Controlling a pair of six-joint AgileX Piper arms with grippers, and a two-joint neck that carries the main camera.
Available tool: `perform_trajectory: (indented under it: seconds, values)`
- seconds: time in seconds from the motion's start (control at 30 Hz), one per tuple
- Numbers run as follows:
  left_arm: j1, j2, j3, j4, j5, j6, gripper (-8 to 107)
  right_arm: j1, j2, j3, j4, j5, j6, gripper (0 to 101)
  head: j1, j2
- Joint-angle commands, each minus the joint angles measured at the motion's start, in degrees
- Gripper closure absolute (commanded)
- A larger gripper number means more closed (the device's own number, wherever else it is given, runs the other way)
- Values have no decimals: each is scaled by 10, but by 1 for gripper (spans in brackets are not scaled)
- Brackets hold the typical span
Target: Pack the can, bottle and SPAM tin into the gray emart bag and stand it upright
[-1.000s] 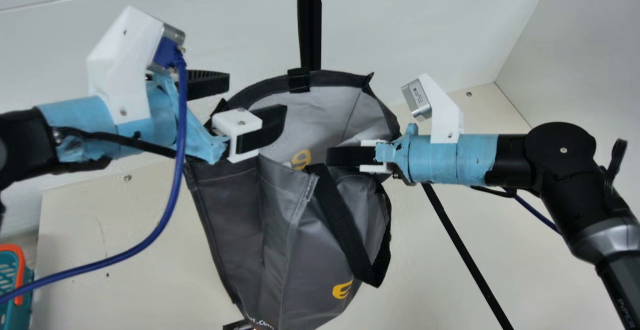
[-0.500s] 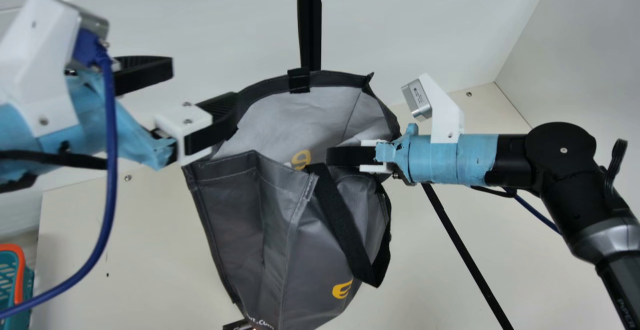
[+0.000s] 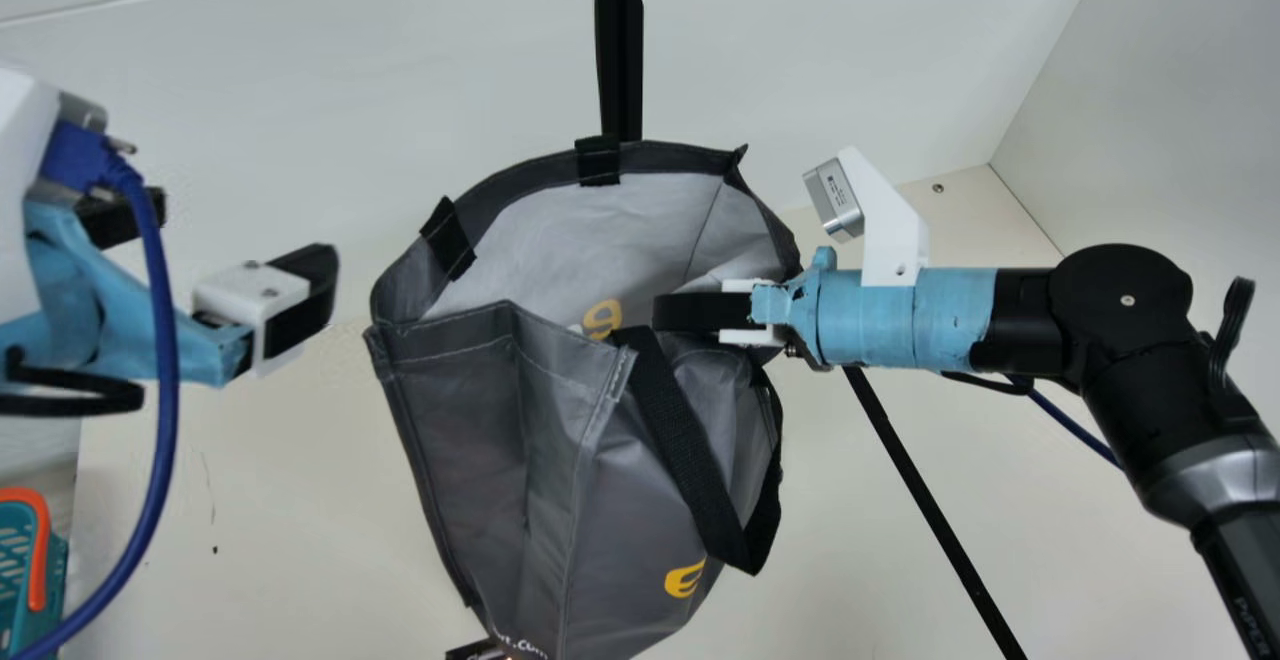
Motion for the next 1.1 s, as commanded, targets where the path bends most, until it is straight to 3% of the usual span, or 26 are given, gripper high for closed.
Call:
perform_trajectory:
  seconds: [0.0,0.47,1.07]
  values:
    - [2,-6,9,64,8,-17,9,0,0,0,0,0,0,101,-13,0]
    - [45,-80,134,141,26,-53,9,0,0,0,0,0,0,101,-13,0]
    - [131,-199,308,151,27,-60,9,0,0,0,0,0,0,101,-13,0]
